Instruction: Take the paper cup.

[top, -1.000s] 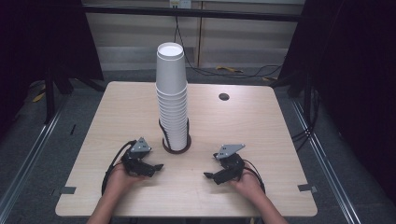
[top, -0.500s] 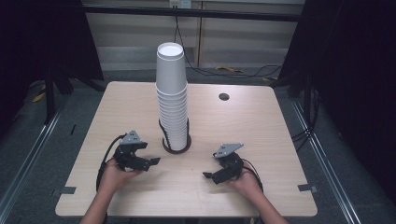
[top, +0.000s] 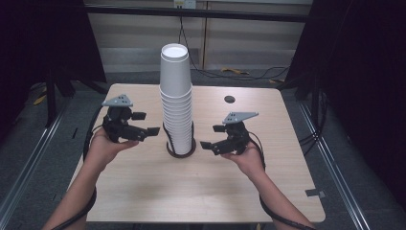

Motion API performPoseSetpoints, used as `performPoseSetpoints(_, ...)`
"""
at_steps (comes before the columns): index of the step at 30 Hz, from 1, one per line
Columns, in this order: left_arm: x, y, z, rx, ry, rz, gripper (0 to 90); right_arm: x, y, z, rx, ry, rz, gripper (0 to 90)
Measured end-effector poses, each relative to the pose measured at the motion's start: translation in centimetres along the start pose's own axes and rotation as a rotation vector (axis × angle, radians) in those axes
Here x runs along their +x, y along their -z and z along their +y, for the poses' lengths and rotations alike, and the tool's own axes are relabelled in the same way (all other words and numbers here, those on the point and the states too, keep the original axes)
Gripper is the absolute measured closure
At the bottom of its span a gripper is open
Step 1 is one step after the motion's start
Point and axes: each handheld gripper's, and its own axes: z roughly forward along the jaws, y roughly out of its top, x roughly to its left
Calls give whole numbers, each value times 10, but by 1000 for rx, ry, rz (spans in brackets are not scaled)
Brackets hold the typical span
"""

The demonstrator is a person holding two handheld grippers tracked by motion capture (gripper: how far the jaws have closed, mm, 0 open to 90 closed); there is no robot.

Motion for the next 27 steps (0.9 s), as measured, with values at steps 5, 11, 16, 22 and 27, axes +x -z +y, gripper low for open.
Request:
performPoseSetpoints(5,-1,11,38,-43,-16,2,150,1,5,32,-43,40,-26,139)
performPoseSetpoints(11,-3,11,68,-81,-37,4,147,3,2,68,-104,44,-5,137)
performPoseSetpoints(16,-2,2,83,-103,-42,-26,143,10,-2,93,-139,80,-9,138)
performPoseSetpoints(22,-6,-11,94,-112,-66,-37,74,12,-11,106,-135,77,-6,139)
performPoseSetpoints(27,-12,-27,98,-92,-83,-22,36,14,-17,110,-153,73,3,139)
